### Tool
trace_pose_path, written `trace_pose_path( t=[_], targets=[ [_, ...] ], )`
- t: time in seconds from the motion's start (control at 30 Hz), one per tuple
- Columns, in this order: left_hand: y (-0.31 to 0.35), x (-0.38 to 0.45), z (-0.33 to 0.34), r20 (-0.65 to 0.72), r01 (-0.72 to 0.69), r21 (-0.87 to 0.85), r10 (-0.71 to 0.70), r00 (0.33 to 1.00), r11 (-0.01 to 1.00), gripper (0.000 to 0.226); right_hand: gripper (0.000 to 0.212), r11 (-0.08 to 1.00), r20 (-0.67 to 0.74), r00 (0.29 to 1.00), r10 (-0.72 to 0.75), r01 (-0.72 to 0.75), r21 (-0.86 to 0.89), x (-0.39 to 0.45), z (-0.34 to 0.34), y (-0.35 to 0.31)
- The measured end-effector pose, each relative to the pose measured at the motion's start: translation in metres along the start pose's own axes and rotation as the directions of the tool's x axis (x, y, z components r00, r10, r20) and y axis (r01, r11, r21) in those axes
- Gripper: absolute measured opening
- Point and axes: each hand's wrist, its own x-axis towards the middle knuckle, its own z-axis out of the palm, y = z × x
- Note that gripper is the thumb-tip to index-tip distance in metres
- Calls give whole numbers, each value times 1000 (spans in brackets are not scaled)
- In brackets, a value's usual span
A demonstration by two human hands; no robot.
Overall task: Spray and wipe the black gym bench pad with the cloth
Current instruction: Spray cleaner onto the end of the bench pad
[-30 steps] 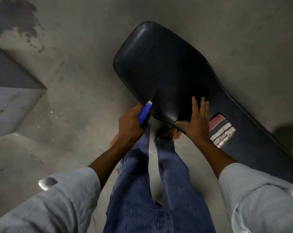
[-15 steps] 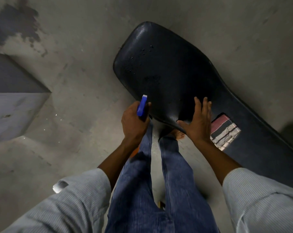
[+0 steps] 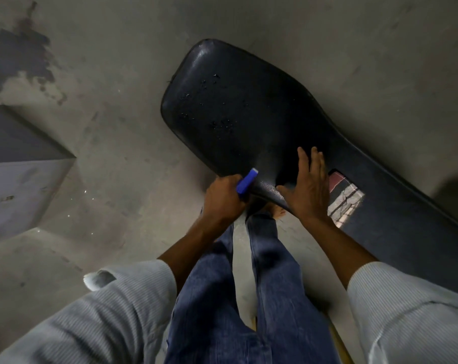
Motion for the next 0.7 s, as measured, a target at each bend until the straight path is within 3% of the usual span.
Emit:
trace_pose_path(
  t=[0.1, 0.2, 0.47, 0.6, 0.7],
  targets=[
    [-7, -17, 9, 77, -62, 49, 58, 995, 997, 15, 115, 1000, 39, 999, 16, -16, -3, -3, -4, 15],
    [-13, -25, 11, 97, -3, 73, -4, 995, 997, 14, 114, 1000, 74, 997, -17, 18, -16, -5, -5, 23],
    [2, -19, 13, 174, -13, 169, -17, 985, 986, 18, 99, 998, 22, 998, -52, 51, 23, -8, -6, 32],
    [36, 8, 17, 107, -46, 155, 29, 994, 987, 10, 96, 998, -37, 999, -36, 35, -44, -11, -5, 45],
    [62, 23, 24, 82, -103, 174, 89, 993, 979, 19, 96, 996, -44, 999, -26, 22, -87, -12, -6, 55]
  ],
)
